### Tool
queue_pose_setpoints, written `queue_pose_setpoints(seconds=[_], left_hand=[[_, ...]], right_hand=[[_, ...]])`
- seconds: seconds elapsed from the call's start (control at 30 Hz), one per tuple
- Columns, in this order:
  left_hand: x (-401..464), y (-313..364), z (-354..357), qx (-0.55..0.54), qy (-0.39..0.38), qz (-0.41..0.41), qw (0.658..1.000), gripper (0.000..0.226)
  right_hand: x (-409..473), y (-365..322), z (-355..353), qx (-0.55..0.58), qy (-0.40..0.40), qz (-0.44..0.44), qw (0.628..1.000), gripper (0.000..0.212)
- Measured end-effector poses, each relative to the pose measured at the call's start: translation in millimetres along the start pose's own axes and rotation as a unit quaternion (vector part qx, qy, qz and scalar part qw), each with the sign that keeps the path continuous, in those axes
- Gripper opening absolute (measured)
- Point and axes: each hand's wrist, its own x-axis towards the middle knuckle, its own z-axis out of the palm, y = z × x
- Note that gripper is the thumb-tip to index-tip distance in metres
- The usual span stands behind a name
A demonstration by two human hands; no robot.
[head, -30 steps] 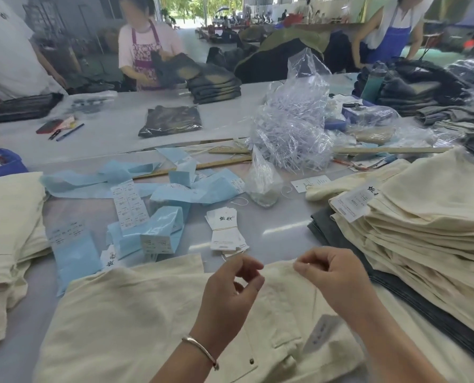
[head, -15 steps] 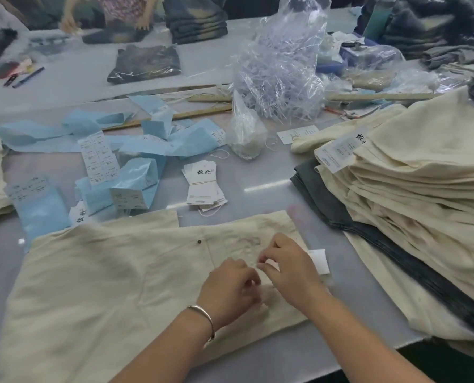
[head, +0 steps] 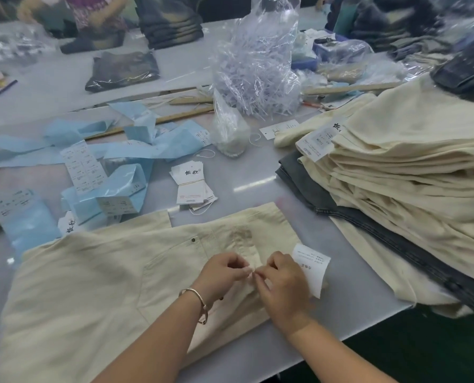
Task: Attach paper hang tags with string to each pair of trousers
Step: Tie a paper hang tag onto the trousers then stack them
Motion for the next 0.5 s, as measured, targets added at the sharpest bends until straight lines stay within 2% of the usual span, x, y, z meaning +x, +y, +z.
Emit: queue_pose_setpoints(seconds=[0.1,0.2,0.3,0.4,0.5], left_hand=[[-4,-5,-5,-0.045,-0.005,0.006,0.999,0.027],[-5,-10,-6,-0.081,0.021,0.004,0.996,0.021],[-1,-13,-10,-0.116,0.019,-0.026,0.993,0.023],[3,-12,-14,-0.107,0.001,-0.03,0.994,0.013],[5,-10,-11,-0.11,0.015,-0.029,0.993,0.011]], right_hand=[[-5,-11,11,0.033,0.025,0.086,0.995,0.013],[-8,-12,20,0.091,0.046,0.144,0.984,0.01],[-6,-11,24,0.108,0.045,0.141,0.983,0.008],[-4,-9,28,0.108,0.046,0.145,0.982,0.007],[-3,-6,30,0.083,0.038,0.134,0.987,0.01]])
